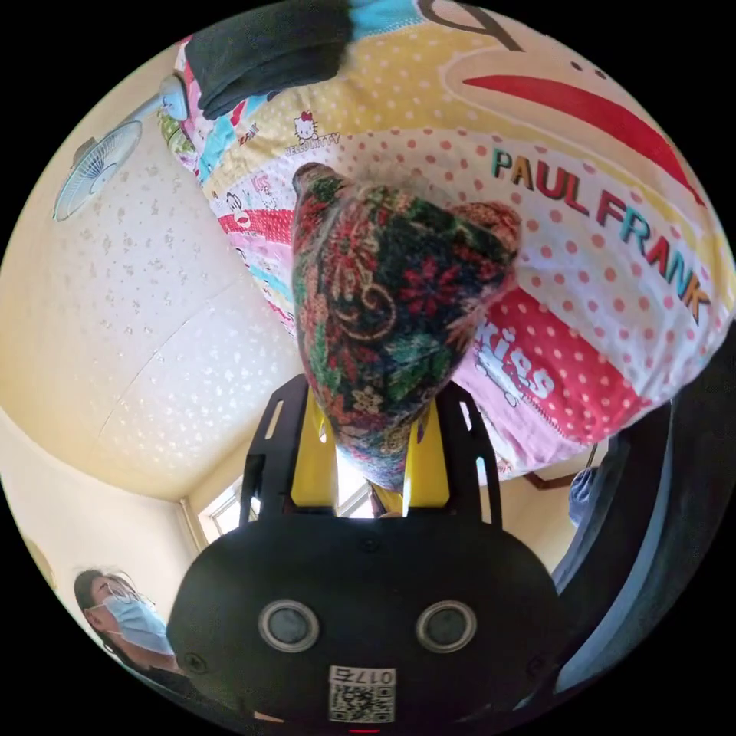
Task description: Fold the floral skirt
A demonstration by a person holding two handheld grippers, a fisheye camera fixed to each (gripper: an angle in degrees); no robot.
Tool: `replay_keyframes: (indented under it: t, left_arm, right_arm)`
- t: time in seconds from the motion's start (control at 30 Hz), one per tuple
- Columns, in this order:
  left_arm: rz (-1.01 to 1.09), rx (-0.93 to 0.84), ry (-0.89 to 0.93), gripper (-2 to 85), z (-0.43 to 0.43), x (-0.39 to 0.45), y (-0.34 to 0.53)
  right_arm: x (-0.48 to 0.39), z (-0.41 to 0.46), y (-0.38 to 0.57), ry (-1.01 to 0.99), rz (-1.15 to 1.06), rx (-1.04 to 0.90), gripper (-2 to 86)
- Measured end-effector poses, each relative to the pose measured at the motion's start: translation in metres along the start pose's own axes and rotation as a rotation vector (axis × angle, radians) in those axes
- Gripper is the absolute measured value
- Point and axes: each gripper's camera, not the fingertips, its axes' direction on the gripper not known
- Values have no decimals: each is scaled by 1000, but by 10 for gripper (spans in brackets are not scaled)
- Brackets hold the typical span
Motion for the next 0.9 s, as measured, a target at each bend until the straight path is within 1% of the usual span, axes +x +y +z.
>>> replay_keyframes:
  t: [0.07, 0.17, 0.3, 0.4, 0.53, 0.7, 0.83, 0.9]
  left_arm:
    - [-2, -17, -49, 151, -16, 10, 17]
    - [-77, -5, -84, 155, -47, 13, 51]
    - [-184, 51, -82, 158, -86, 19, 85]
    - [-203, 72, -65, 159, -105, 31, 89]
    - [-144, 61, -14, 160, -127, 57, 73]
    - [-69, 85, 112, 160, -182, 93, 41]
    - [-80, 91, 153, 159, -227, 106, 3]
    - [-128, 102, 164, 158, -259, 108, -28]
  right_arm:
    - [-6, -25, 18, 9, 84, -13, 138]
    - [-20, -53, 42, 53, 137, -38, 134]
    - [-44, -71, 63, 106, 181, -83, 130]
    - [-64, -70, 69, 125, 182, -131, 128]
    - [-100, -45, 77, 137, 116, -217, 126]
    - [-141, 8, 100, 153, 4, -315, 126]
    - [-150, 60, 125, 193, -21, -333, 126]
    - [-148, 83, 135, 224, -9, -325, 125]
